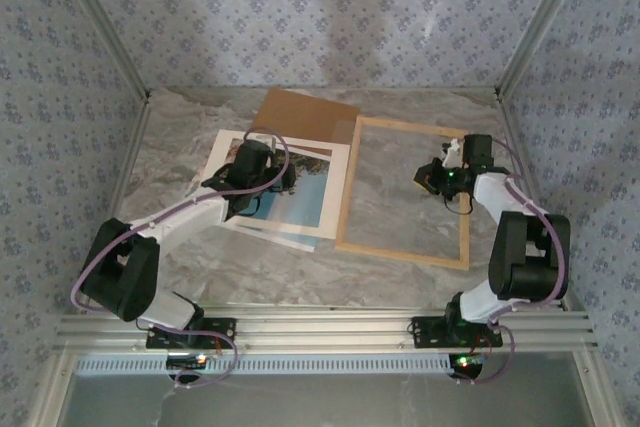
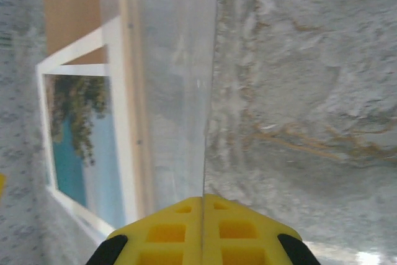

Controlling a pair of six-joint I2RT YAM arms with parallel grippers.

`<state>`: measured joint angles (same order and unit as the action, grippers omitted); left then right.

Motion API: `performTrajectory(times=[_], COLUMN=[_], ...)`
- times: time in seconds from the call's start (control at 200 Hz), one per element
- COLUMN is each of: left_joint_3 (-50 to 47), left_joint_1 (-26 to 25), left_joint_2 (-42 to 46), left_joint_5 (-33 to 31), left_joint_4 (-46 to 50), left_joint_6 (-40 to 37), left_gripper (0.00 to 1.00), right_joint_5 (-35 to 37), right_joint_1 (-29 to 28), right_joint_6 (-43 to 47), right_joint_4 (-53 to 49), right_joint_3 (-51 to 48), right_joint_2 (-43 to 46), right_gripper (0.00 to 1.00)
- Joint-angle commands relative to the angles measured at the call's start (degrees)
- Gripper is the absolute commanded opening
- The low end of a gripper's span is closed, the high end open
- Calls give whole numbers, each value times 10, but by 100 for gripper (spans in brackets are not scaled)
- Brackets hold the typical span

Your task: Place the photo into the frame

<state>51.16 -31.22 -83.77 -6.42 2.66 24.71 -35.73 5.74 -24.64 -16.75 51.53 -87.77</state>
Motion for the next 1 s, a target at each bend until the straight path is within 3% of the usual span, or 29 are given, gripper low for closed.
performTrajectory(times=[0.0,0.42,0.995], left_joint_3=[-4,5,20], left_joint_1=[2,2,1], left_joint_2=[8,-6,-28], left_joint_5=[18,35,51], left_joint_4=[-24,-25,-14], left_joint_6=[-13,-17,-20], left_gripper=[74,74,75], right_joint_5=[66,102,91], right_joint_1=[9,25,25], right_joint_6=[60,134,163], right_joint_4=[-29,-84,-138], right_joint_3=[6,82,99], right_joint_2=[-26,-101,-34], right_gripper=[0,0,0])
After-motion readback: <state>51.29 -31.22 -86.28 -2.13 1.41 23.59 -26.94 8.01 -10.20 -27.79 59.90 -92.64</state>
